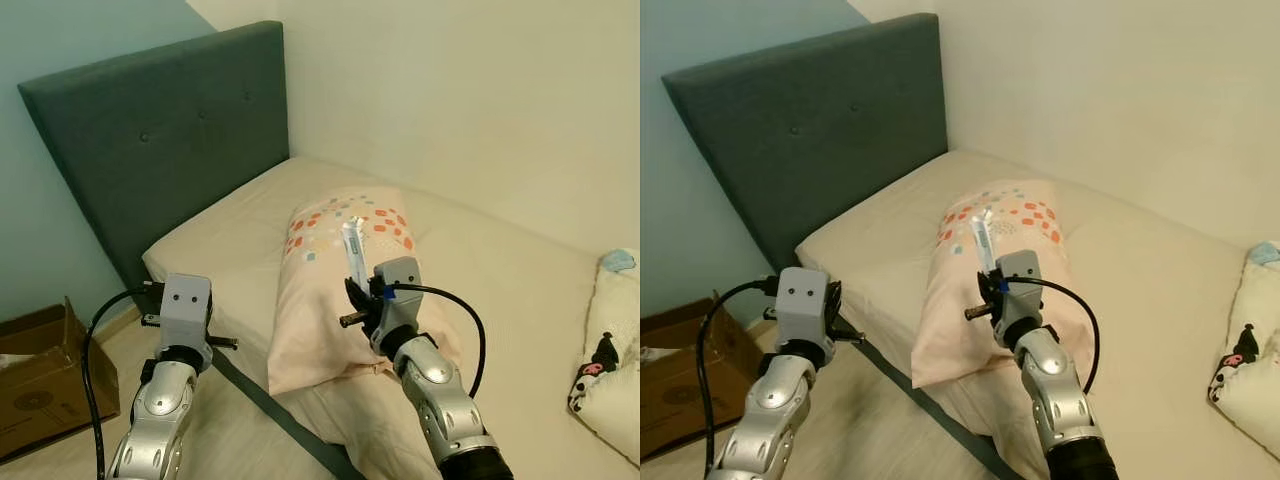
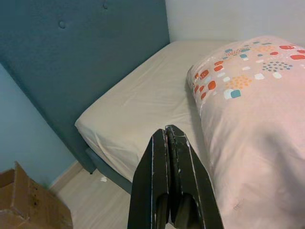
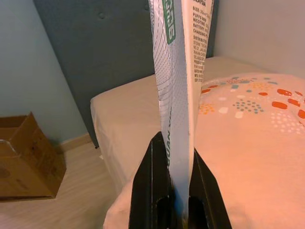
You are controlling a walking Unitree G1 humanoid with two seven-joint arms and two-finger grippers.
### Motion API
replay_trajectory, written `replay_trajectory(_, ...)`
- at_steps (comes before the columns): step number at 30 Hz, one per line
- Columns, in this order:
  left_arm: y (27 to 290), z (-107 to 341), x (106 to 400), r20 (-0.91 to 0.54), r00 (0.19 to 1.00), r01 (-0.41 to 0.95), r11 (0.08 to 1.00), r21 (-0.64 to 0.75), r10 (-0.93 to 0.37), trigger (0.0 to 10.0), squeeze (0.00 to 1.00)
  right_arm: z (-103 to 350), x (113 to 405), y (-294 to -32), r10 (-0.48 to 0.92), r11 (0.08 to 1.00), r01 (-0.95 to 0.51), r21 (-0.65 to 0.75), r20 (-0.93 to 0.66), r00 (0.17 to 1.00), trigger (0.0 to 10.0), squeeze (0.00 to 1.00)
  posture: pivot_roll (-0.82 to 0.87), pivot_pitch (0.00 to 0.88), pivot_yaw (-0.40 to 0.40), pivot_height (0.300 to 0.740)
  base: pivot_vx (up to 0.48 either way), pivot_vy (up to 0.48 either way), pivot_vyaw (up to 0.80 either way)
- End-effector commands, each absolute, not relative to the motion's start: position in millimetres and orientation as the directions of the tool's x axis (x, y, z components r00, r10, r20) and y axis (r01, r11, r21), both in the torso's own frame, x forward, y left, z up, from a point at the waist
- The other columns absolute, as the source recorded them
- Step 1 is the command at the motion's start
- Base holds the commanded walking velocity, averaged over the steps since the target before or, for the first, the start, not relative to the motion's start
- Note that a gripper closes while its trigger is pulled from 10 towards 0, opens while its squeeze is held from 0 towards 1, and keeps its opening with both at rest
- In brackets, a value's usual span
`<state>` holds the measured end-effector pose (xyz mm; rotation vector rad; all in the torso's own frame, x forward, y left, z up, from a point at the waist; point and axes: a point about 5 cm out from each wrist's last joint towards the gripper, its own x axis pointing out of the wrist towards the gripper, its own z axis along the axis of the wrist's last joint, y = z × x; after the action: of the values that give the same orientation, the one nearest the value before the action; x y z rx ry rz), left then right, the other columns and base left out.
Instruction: Clean up the room
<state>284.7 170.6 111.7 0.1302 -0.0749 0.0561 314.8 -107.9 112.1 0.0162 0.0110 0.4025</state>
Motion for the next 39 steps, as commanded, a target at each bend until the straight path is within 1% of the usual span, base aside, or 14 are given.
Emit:
replay_trajectory(1,172,104,282,0.055,0.997,-0.069,0.988,0.137,0.062,10.0,0.00,109,313,-107,0.397,0.917,-0.397,0.038,-0.007,0.918,10.0,0.00,-0.02,0.048,-0.003,0.740,0.000,0.000,0.00)
replay_trajectory(10,172,97,280,0.026,0.998,-0.060,0.988,0.145,0.057,10.0,0.00,100,310,-100,0.431,0.902,-0.429,0.045,-0.052,0.901,10.0,0.00,-0.02,0.050,-0.006,0.740,0.000,0.000,0.00)
replay_trajectory(20,175,78,273,-0.046,0.997,-0.057,0.987,0.150,0.064,10.0,0.00,76,302,-113,0.372,0.928,-0.371,0.034,-0.128,0.919,10.0,0.00,-0.02,0.037,-0.018,0.740,0.000,0.000,0.00)
replay_trajectory(23,176,69,271,-0.082,0.994,-0.060,0.990,0.127,0.071,10.0,0.00,72,299,-113,0.370,0.929,-0.369,0.033,-0.134,0.919,10.0,0.00,-0.02,0.034,-0.019,0.740,0.000,0.000,0.00)
replay_trajectory(25,176,58,267,-0.128,0.989,-0.060,0.992,0.110,0.074,10.0,0.00,67,294,-113,0.374,0.927,-0.375,0.023,-0.137,0.917,10.0,0.00,-0.02,0.030,-0.025,0.740,0.000,0.000,0.00)
replay_trajectory(27,178,40,260,-0.195,0.976,-0.073,0.990,0.118,0.095,10.0,0.00,56,282,-114,0.385,0.922,-0.385,0.034,-0.143,0.912,10.0,0.00,-0.02,0.020,-0.037,0.740,0.000,0.000,0.00)
replay_trajectory(32,179,32,255,-0.227,0.969,-0.067,0.989,0.131,0.096,10.0,0.00,53,274,-117,0.402,0.916,-0.397,0.065,-0.132,0.906,10.0,0.00,-0.01,0.015,-0.042,0.740,0.000,0.000,0.00)
replay_trajectory(34,180,22,247,-0.258,0.962,-0.060,0.991,0.117,0.089,10.0,0.00,44,259,-125,0.446,0.894,-0.433,0.113,-0.152,0.882,10.0,0.00,-0.02,0.013,-0.042,0.740,0.000,0.000,0.00)
replay_trajectory(35,180,22,247,-0.258,0.962,-0.060,0.991,0.117,0.089,10.0,0.00,44,259,-125,0.446,0.894,-0.433,0.113,-0.152,0.882,10.0,0.00,-0.02,0.013,-0.042,0.740,0.000,0.000,0.00)
replay_trajectory(37,181,11,239,-0.303,0.949,-0.050,0.993,0.111,0.082,10.0,0.00,29,238,-134,0.511,0.859,-0.485,0.164,-0.207,0.834,10.0,0.00,-0.03,0.011,-0.039,0.740,0.000,0.000,0.00)
replay_trajectory(39,182,6,236,-0.319,0.944,-0.048,0.994,0.101,0.078,10.0,0.00,18,224,-136,0.558,0.829,-0.518,0.209,-0.255,0.790,10.0,0.00,-0.03,0.011,-0.038,0.740,0.000,0.000,0.00)
